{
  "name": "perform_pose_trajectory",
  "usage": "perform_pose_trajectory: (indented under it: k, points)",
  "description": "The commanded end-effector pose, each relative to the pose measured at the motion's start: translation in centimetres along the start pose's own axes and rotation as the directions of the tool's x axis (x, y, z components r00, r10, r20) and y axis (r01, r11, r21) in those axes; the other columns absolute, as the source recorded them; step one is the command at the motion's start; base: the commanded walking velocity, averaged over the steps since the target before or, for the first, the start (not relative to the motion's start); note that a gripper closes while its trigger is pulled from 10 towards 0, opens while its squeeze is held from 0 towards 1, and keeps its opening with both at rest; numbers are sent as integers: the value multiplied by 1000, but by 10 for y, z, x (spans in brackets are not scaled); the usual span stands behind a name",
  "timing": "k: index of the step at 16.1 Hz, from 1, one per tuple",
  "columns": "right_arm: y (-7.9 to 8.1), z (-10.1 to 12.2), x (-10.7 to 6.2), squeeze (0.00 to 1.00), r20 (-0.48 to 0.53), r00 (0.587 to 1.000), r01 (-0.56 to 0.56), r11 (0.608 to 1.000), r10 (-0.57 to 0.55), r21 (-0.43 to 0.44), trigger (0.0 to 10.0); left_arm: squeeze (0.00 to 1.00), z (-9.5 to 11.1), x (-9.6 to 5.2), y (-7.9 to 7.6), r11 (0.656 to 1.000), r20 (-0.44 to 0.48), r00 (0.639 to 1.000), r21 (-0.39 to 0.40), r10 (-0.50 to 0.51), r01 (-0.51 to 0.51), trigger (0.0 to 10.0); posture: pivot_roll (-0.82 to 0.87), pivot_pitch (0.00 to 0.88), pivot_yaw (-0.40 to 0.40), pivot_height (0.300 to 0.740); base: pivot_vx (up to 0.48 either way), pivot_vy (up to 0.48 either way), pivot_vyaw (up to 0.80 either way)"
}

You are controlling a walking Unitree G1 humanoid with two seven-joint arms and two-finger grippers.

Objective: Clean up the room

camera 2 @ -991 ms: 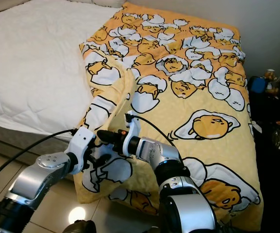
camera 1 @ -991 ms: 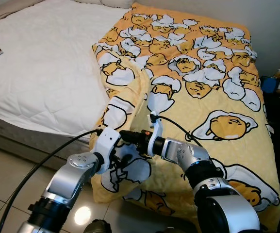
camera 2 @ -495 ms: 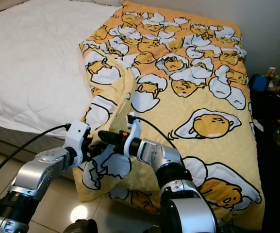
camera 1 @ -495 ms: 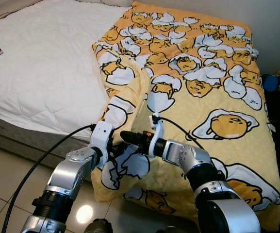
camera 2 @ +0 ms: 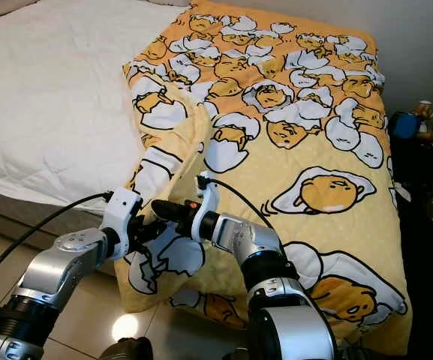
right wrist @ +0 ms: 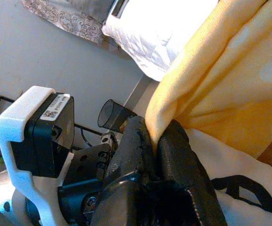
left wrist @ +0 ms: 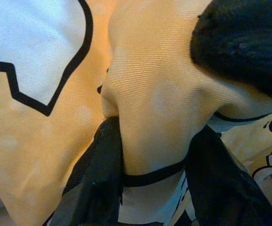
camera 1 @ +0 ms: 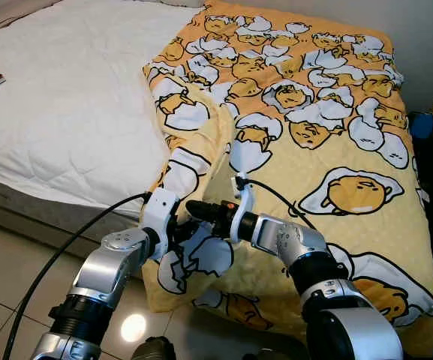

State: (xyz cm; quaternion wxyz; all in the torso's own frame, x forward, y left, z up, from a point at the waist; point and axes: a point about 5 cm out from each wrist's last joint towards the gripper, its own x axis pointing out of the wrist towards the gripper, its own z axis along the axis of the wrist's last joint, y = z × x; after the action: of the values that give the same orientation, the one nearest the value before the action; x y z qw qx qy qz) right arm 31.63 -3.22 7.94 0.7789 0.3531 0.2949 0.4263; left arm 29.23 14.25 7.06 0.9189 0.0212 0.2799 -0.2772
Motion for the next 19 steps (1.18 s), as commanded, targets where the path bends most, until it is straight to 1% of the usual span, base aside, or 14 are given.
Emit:
perform_pose_trajectory:
  k: [1,2,3,4,5,6,7,10,11,13,14,15,16,19]
  points:
    - [0,2,-1,0,22,1000,4,1000,-3,-4,0,0,0,0,0,1000,4,1000,7,-12,12,0,-98,79,-16,740,0,0,0]
    - [0,3,-2,0,22,1000,-3,1000,3,-4,0,0,3,0,0,1000,14,1000,8,-13,13,0,-91,75,-19,740,0,0,0]
    - [-3,3,-4,0,18,1000,18,1000,-18,-19,627,0,6,-1,3,1000,32,999,-15,2,-1,0,-95,65,-8,740,0,0,0]
    - [-5,3,-4,0,20,999,48,998,-48,-31,10000,0,7,-2,3,1000,39,999,-13,-2,3,0,-97,63,-5,740,0,0,0]
    - [-7,5,-5,0,33,997,76,996,-75,-37,10000,0,7,-5,3,1000,47,999,-7,-11,11,0,-99,56,12,740,0,0,0]
    - [-9,6,-6,933,45,995,89,995,-88,-34,10000,0,7,-7,3,1000,53,998,-1,-18,18,0,-98,54,15,740,0,0,0]
    - [-10,6,-7,1000,47,994,98,994,-97,-38,10000,0,7,-10,4,1000,60,998,5,-18,18,0,-98,45,30,740,0,0,0]
    - [-13,9,-13,1000,84,991,104,994,-100,-42,10000,0,6,-19,10,1000,69,998,2,-8,7,0,-99,35,48,740,0,0,0]
    - [-15,11,-18,1000,103,989,107,993,-102,-43,10000,0,6,-24,12,1000,76,997,0,-9,9,0,-95,27,48,740,0,0,0]
    - [-16,12,-26,1000,129,988,90,996,-86,-28,10000,0,7,-29,18,1000,92,996,-8,4,-3,0,-92,23,45,740,0,0,0]
    - [-18,12,-30,1000,135,986,106,994,-100,-35,10000,0,8,-30,21,1000,96,995,-16,11,-10,0,-92,24,45,740,0,0,0]
    - [-20,12,-34,1000,137,985,110,993,-103,-45,10000,0,7,-31,21,1000,98,995,-15,15,-14,0,-91,20,40,740,0,0,0]
    - [-18,14,-42,1000,150,985,95,994,-86,-57,10000,0,6,-35,25,999,105,994,-24,45,-42,0,-94,11,37,740,0,0,0]
    - [-14,11,-70,1000,108,991,92,978,-73,-189,10000,0,1,-56,36,991,114,985,-47,129,-124,0,-98,0,26,740,0,0,0]
